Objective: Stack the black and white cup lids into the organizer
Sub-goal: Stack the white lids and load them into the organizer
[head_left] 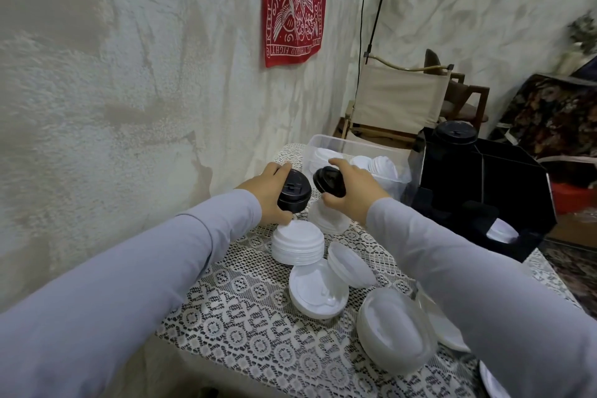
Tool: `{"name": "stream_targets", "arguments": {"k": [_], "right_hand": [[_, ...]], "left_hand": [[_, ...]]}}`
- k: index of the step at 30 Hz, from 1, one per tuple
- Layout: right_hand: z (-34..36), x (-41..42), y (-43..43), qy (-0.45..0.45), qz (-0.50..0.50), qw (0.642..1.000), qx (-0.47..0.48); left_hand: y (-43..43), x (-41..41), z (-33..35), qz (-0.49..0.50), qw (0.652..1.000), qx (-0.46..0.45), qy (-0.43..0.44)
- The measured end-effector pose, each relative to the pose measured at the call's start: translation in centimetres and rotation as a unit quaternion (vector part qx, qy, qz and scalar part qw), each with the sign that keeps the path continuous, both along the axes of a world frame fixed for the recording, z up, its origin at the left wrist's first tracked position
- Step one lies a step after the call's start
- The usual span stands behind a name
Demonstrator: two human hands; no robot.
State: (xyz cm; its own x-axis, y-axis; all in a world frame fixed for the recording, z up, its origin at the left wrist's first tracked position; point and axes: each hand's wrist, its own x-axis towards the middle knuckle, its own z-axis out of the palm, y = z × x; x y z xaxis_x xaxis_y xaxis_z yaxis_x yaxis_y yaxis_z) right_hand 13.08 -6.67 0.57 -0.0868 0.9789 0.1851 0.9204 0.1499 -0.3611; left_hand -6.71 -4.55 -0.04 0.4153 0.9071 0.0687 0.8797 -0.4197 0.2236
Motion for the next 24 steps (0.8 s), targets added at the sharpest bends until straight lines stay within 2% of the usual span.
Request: {"name": "stream_targets", "arguments": {"k": [4, 9, 19, 24], "right_hand": [[0.7, -0.9, -0.3, 0.038, 0.057, 0.997, 0.037], [0.6, -1.9, -0.5, 0.028, 0.118, 0.991, 0.050], [0.9, -2.6, -0.9, 0.029, 0.158, 0.986, 0.049], [1.2, -2.5, -0.9, 0.048, 0.163, 0.985, 0.033]], "left_hand": [[-0.2, 0.3, 0.1, -0.006, 1.000, -0.004, -0.027], [-0.4, 0.8, 0.3, -0.015, 0.998, -0.017, -0.055], [-0.3, 1.1, 0.0, -0.024, 0.989, -0.048, -0.140], [-0.6, 1.3, 0.2, -0.032, 0.988, -0.050, -0.140]]}}
